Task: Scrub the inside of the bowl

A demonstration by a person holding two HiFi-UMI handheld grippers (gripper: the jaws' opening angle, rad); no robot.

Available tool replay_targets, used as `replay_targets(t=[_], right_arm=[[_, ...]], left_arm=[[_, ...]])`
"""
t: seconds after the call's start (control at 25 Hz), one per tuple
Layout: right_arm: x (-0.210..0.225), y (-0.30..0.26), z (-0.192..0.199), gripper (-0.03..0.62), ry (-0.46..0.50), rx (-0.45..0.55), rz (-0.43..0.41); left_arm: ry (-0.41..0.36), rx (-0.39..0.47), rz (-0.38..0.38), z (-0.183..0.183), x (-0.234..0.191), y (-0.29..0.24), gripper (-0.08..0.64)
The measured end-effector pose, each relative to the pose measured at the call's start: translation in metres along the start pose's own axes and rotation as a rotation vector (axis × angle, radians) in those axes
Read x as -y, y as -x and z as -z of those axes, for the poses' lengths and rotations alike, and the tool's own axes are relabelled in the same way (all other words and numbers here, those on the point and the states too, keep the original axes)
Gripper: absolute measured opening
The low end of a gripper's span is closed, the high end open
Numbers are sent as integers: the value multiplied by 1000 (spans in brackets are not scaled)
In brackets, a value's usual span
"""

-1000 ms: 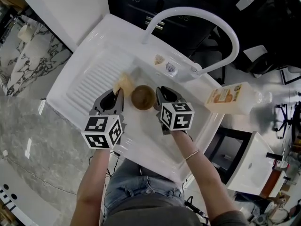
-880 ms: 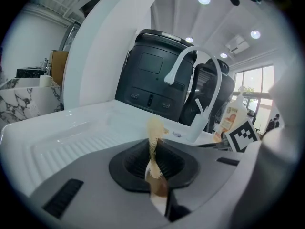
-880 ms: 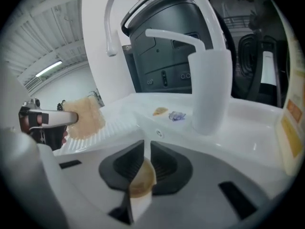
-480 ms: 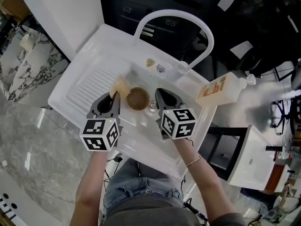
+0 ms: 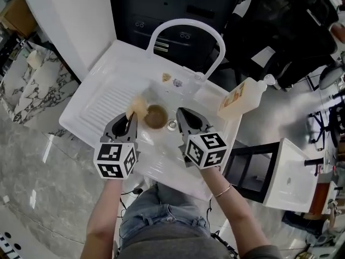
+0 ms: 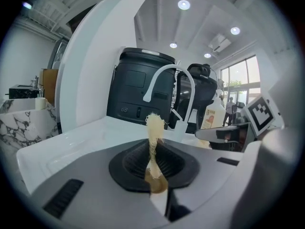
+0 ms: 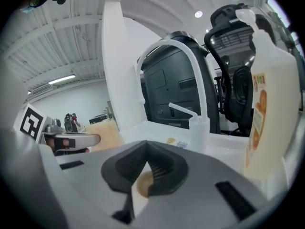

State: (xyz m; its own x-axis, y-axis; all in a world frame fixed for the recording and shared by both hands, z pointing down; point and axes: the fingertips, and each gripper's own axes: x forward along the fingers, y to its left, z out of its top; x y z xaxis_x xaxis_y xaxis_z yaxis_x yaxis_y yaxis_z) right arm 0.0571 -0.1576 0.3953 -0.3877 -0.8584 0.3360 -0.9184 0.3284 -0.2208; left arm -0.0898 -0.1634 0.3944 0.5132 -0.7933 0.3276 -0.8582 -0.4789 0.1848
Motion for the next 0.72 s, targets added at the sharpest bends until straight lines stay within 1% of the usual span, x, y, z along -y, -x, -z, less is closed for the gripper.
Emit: replay_targets(t=[0.32, 0.72], right_arm=[[-16, 23, -15, 9, 56, 45, -7], [-15, 34, -24, 9, 102, 100, 1]], left_arm=[[-34, 24, 20, -8, 13, 15, 37], [-64, 33, 23, -12, 24, 17, 37]])
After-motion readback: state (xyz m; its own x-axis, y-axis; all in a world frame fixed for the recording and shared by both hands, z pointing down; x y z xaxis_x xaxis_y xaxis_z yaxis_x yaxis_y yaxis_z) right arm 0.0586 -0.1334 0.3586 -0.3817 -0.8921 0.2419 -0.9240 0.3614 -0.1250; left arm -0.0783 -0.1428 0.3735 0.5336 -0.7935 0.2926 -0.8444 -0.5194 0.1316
